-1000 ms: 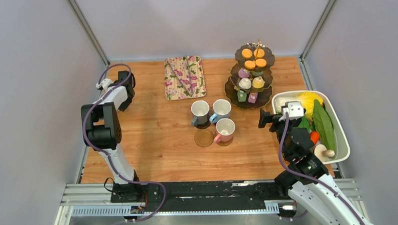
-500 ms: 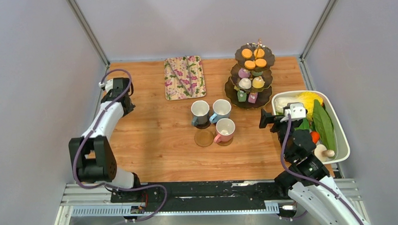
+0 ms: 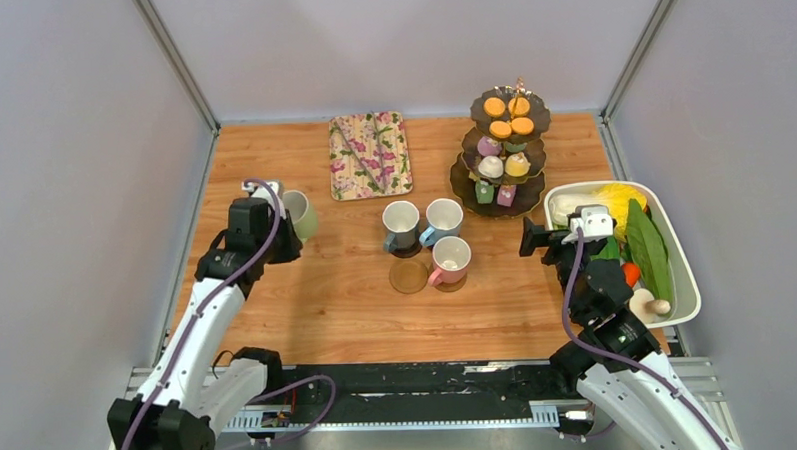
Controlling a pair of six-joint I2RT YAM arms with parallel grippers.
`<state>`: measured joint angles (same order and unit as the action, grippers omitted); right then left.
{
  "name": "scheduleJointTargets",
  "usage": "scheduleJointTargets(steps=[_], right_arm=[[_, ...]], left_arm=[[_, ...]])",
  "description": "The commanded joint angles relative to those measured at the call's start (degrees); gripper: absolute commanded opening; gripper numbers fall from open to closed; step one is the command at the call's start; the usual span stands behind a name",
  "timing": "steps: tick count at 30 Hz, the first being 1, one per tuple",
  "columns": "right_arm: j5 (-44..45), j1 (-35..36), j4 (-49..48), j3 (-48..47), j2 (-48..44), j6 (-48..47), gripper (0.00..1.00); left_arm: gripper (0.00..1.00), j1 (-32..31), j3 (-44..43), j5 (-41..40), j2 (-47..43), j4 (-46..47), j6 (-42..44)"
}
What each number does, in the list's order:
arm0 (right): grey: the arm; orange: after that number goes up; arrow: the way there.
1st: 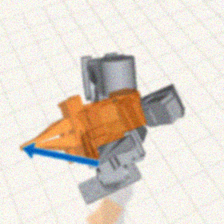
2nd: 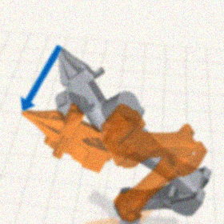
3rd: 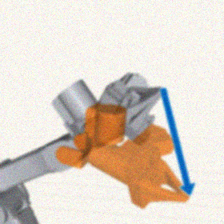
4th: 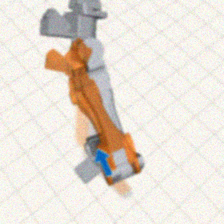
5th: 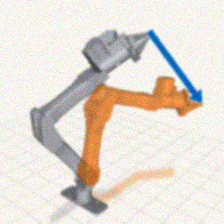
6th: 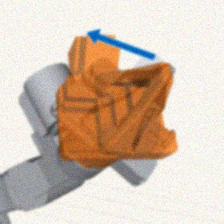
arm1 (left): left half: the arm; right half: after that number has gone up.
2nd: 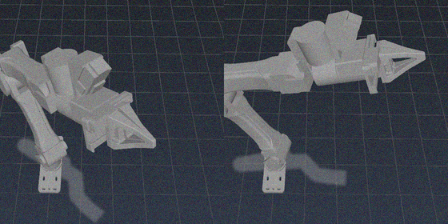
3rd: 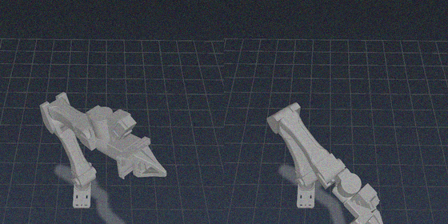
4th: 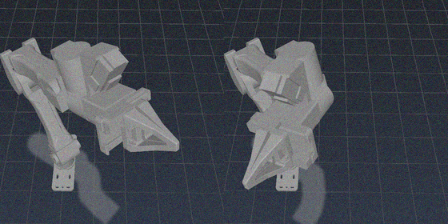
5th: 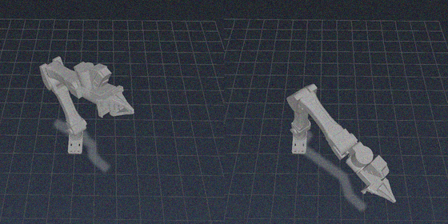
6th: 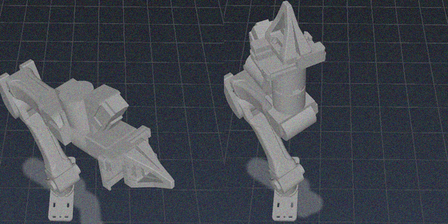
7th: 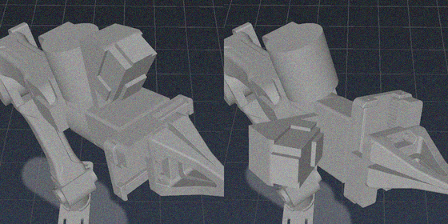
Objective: Serve the afternoon tea
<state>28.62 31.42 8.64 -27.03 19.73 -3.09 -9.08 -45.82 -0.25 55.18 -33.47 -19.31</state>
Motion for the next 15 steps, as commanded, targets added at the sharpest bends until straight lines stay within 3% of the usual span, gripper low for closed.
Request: scheduleJointTargets(steps=[1,7,15], right_arm=[[1.13,-0.10,-2.23,-0.22,0.26,-0.10,1.00],[1.97,-0.13,-1.97,-0.36,0.56,-0.24,1.00],[3.08,-0.12,-1.64,-0.42,0.57,-0.46,1.00]], left_arm=[[0.02,-3.32,0.44,11.28,-6.49,2.68,9.77],[0.02,-10.34,2.27,16.74,-10.78,3.01,13.67],[0.02,-22.44,3.62,15.78,-12.04,5.54,13.46]])
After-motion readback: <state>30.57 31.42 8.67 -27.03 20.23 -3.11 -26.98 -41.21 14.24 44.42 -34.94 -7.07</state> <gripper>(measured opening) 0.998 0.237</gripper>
